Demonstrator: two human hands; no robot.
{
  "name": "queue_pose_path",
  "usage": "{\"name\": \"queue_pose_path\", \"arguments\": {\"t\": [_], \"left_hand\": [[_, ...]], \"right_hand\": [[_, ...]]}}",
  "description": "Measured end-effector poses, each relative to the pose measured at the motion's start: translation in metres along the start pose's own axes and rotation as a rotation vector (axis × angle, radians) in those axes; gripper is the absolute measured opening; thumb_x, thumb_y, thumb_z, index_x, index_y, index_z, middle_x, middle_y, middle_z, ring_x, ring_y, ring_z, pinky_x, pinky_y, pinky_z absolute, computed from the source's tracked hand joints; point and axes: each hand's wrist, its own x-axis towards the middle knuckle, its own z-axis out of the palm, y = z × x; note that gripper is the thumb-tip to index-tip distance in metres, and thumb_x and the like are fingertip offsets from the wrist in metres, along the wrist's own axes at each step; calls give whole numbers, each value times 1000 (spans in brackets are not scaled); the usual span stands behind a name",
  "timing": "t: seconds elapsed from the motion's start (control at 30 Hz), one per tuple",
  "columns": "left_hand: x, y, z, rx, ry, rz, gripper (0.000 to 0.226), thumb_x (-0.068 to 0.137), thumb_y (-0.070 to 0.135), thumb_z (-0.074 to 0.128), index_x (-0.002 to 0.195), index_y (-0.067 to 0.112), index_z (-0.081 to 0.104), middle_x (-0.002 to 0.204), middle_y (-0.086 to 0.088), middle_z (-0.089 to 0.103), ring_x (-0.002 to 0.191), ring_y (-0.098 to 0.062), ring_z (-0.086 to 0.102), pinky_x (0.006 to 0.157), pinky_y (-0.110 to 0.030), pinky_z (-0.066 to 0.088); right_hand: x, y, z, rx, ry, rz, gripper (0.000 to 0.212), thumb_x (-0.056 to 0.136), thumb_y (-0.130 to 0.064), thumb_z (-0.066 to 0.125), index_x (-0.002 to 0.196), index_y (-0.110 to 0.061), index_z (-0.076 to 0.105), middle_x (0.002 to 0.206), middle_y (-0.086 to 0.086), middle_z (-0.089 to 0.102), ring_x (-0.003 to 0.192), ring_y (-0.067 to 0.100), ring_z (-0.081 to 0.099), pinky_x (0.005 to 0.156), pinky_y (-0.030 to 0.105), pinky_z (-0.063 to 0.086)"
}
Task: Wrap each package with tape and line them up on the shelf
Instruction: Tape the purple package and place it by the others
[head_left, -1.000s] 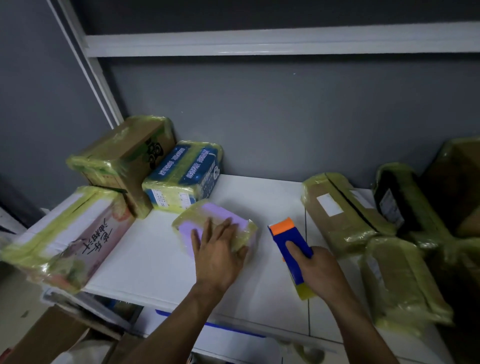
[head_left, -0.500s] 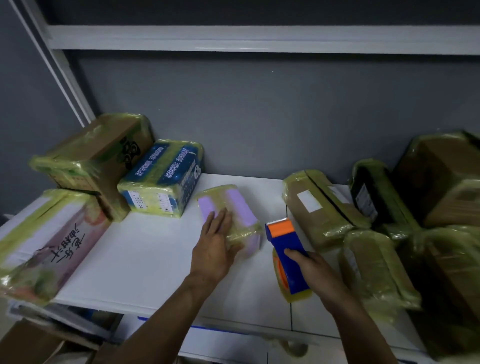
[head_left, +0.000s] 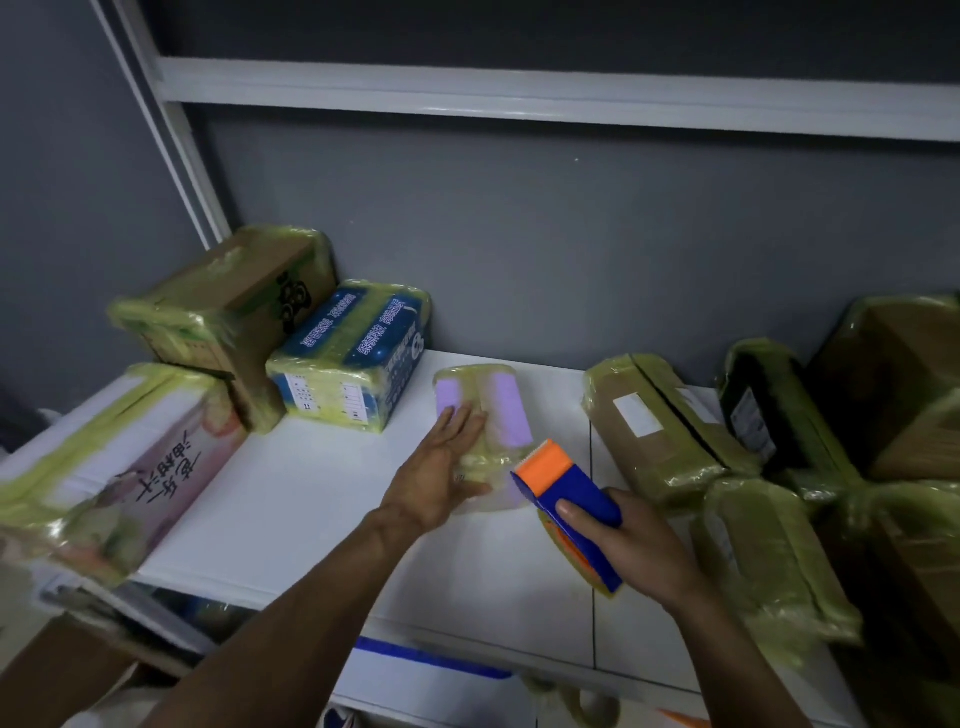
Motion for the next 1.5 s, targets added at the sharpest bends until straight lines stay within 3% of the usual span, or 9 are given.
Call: {"name": "queue_pose_path", "arguments": {"t": [0.1, 0.17, 0.23, 0.3, 0.5, 0.9, 1.07, 1.37, 1.5], "left_hand": [[-9, 1, -6, -25, 28, -66, 88, 87, 47, 75, 159, 31, 28, 167, 14, 14, 155, -7, 6, 121, -28, 27], [-21, 10, -5, -112, 236, -106, 57, 95, 44, 66, 149, 33, 50, 157, 16, 39, 150, -5, 26, 112, -24, 36], [-33, 22, -2, -331, 429, -100, 26, 98, 37, 65, 123, 34, 70, 130, 20, 65, 126, -2, 55, 96, -16, 46], [-41, 36, -4, -573, 411, -190, 12, 98, 36, 65, 98, 34, 77, 99, 18, 75, 94, -4, 67, 75, -10, 49], [-59, 49, -19, -867, 106, -345, 28, 101, 44, 57, 96, 28, 80, 97, 12, 77, 83, -11, 70, 66, -15, 48], [-61, 44, -30, -988, 6, -444, 15, 88, 39, 76, 99, 31, 82, 91, 7, 76, 76, -2, 63, 76, -26, 48], [-58, 41, -28, -943, 80, -421, 9, 89, 23, 77, 84, 27, 83, 85, 6, 76, 71, 2, 64, 59, -12, 47], [-64, 32, -26, -831, 295, -393, 6, 89, 13, 76, 87, 15, 81, 82, 6, 78, 80, -6, 72, 68, -10, 52], [-76, 18, -28, -856, 369, -400, 2, 85, 14, 80, 86, 13, 81, 83, 3, 78, 80, -8, 73, 71, -12, 54]], "right_hand": [[4, -2, -1, -86, -38, -49, 64, 69, -78, 70, 85, -17, 65, 74, 4, 68, 64, 19, 67, 62, 31, 48], [4, -4, -2, -103, -72, -70, 63, 68, -79, 69, 87, -19, 66, 76, 1, 69, 68, 19, 69, 64, 30, 51], [3, -7, -4, -104, -92, -89, 61, 69, -79, 69, 87, -21, 66, 75, -1, 69, 67, 16, 69, 63, 28, 51], [2, -10, -4, -105, -116, -110, 59, 69, -79, 69, 85, -22, 64, 74, -3, 69, 65, 14, 68, 62, 27, 49], [1, -16, -3, -88, -164, -173, 52, 73, -75, 70, 86, -25, 63, 75, -4, 68, 67, 14, 68, 64, 26, 51], [1, -22, -2, -74, -242, -220, 50, 75, -69, 71, 90, -22, 65, 77, -5, 68, 67, 10, 66, 65, 21, 47], [2, -25, -3, -144, -241, -226, 51, 75, -71, 69, 89, -23, 64, 77, -5, 66, 66, 10, 65, 65, 24, 50], [-1, -34, 2, -279, -200, -198, 61, 71, -82, 64, 89, -24, 63, 78, -2, 69, 68, 17, 69, 64, 34, 57], [-2, -36, 0, -357, -213, -193, 54, 74, -79, 64, 84, -27, 61, 74, -8, 67, 63, 11, 67, 59, 26, 53]]}}
